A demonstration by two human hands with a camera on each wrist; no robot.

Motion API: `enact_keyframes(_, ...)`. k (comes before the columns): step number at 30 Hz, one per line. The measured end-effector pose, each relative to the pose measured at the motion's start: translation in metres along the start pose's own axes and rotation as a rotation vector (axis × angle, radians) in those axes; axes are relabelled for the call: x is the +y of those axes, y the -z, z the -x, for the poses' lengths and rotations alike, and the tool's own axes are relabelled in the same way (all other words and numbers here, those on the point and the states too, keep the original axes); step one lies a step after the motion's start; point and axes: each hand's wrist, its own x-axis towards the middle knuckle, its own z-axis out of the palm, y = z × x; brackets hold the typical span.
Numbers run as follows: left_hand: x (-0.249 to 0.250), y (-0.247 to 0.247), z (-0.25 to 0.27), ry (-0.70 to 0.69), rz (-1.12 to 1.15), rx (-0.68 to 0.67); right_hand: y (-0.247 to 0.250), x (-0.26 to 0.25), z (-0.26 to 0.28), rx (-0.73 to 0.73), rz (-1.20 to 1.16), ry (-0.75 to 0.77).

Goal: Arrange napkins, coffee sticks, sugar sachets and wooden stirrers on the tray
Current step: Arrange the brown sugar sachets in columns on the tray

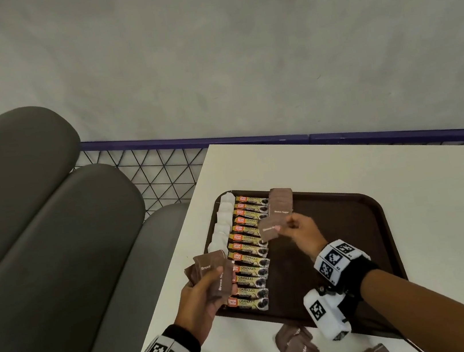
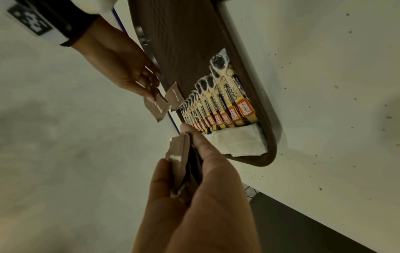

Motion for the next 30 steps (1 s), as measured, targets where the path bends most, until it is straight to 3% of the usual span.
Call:
enact_keyframes(3, -0.001, 0.003, -0.004, -0.004, -0.07, 0.018, 0.008, 0.01, -0.019, 0.197, 0.114, -0.125)
enact_keyframes(6, 0.0, 0.006, -0.008, 0.002, -0.103, 0.034, 0.01, 0.017, -0.036, 0.286, 0.087, -0.257)
enact_keyframes(13, 0.004, 0.016, -0.018, 0.022, -0.06, -0.015, 0.002, 0.012, -0.05, 0.292, 0.075, -0.318)
enact_keyframes(25, 0.009, 0.019, -0.02, 0.021, -0.046, 0.007, -0.008, 0.018, -0.056, 0.33, 0.315, -0.437)
enact_keyframes(30, 0.01, 0.018, -0.017, 0.015, -0.088, 0.006, -0.004, 0.015, -0.052, 0.314, 0.339, -0.379)
